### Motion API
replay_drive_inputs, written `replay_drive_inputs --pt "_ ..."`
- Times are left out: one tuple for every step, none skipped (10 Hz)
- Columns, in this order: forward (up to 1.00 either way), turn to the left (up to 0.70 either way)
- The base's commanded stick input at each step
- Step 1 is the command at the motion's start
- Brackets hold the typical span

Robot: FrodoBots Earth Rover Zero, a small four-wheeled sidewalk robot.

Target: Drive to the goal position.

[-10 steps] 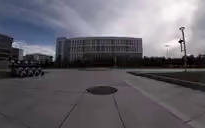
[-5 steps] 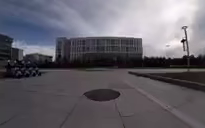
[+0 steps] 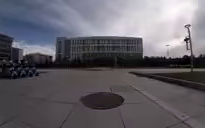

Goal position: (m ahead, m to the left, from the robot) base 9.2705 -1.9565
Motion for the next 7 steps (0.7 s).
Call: replay_drive_inputs --pt "0.7 0.0" --pt "0.7 0.0" --pt "0.7 0.0" --pt "0.7 0.0" --pt "0.7 0.0" --pt "0.7 0.0" --pt "0.7 0.0"
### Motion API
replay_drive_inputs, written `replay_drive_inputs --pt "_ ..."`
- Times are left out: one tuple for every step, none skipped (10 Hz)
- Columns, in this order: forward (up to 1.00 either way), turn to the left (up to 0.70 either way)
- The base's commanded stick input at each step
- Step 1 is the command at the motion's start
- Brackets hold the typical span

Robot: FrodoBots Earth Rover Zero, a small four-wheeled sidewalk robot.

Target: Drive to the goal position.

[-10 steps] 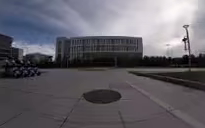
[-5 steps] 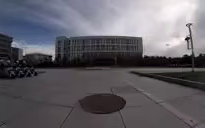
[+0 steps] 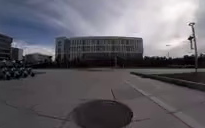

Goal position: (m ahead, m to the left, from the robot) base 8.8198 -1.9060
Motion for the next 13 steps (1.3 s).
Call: replay_drive_inputs --pt "0.7 0.0" --pt "0.7 0.0" --pt "0.7 0.0" --pt "0.7 0.0" --pt "0.7 0.0" --pt "0.7 0.0" --pt "0.7 0.0" --pt "0.68 0.0" --pt "0.66 0.0" --pt "0.57 0.0" --pt "0.55 0.0" --pt "0.55 0.0" --pt "0.6 0.0"
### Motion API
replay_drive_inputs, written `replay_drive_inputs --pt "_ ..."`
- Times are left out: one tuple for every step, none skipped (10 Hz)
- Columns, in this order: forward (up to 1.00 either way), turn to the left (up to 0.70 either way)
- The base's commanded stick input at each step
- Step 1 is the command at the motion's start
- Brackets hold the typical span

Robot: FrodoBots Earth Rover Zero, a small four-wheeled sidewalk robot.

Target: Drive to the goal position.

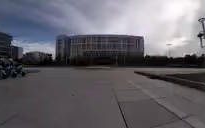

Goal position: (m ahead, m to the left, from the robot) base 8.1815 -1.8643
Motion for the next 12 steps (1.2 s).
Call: replay_drive_inputs --pt "0.67 0.0" --pt "0.7 0.0" --pt "0.7 0.0" --pt "0.7 0.0" --pt "0.7 0.0" --pt "0.7 0.0" --pt "0.7 0.0" --pt "0.7 0.0" --pt "0.7 0.0" --pt "0.7 0.0" --pt "0.7 0.0" --pt "0.7 0.0"
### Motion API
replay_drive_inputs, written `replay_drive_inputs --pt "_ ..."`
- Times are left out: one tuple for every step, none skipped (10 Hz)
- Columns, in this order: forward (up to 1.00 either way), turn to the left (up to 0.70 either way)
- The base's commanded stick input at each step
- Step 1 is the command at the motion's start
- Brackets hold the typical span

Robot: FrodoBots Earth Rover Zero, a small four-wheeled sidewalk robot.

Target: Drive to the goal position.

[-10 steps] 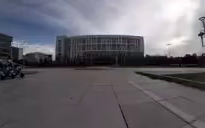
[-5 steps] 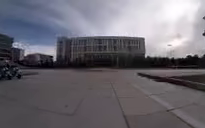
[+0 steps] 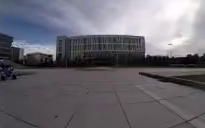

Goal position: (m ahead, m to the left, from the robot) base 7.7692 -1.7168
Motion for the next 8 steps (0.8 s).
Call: replay_drive_inputs --pt "0.7 0.0" --pt "0.7 0.0" --pt "0.7 0.0" --pt "0.7 0.0" --pt "0.7 0.0" --pt "0.7 0.0" --pt "0.7 0.0" --pt "0.7 0.0"
